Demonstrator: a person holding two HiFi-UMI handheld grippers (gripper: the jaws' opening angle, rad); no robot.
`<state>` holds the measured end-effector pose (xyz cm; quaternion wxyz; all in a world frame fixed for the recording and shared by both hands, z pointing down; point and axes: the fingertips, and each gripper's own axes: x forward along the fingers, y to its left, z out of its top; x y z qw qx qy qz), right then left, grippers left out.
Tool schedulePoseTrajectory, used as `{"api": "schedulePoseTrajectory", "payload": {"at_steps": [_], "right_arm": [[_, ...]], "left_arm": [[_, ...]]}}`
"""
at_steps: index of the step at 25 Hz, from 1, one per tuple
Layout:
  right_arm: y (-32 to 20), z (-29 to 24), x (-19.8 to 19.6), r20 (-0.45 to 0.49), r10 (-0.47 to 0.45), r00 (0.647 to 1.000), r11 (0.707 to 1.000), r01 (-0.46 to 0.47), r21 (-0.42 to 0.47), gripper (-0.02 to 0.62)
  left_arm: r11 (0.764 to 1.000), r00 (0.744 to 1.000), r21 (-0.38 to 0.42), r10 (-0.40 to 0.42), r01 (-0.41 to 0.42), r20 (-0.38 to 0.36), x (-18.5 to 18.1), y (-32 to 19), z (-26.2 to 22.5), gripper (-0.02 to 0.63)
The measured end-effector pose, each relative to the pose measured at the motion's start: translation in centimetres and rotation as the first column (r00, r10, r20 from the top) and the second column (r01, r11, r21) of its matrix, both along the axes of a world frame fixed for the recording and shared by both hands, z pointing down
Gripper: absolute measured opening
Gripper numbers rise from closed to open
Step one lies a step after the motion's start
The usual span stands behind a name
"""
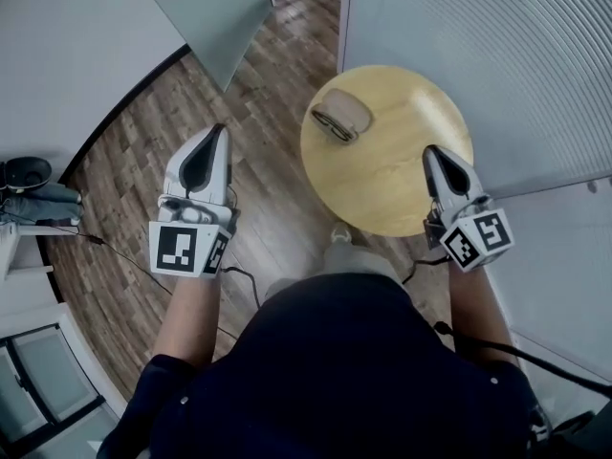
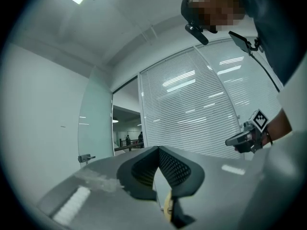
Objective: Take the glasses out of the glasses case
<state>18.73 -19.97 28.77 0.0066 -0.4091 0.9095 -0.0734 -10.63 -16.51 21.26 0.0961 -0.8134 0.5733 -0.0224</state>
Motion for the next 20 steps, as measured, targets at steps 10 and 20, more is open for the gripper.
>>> {"api": "schedulePoseTrajectory", "payload": {"at_steps": [10, 20], "right_arm": [[-9.8, 1.9, -2.9, 0.023, -0.107, 0.994, 0.993, 0.108, -0.041, 0.009], [-13.4, 3.6, -9.2, -0.019, -0.193, 0.981, 0.979, 0.191, -0.075, 0.009]], "left_arm": [[0.997, 0.998, -0.048, -0.049, 0.052, 0.049, 0.2, -7.8, 0.1, 0.005], [0.992, 0.996, -0.085, -0.088, 0.089, 0.026, -4.7, -12.4, 3.1, 0.005]]}}
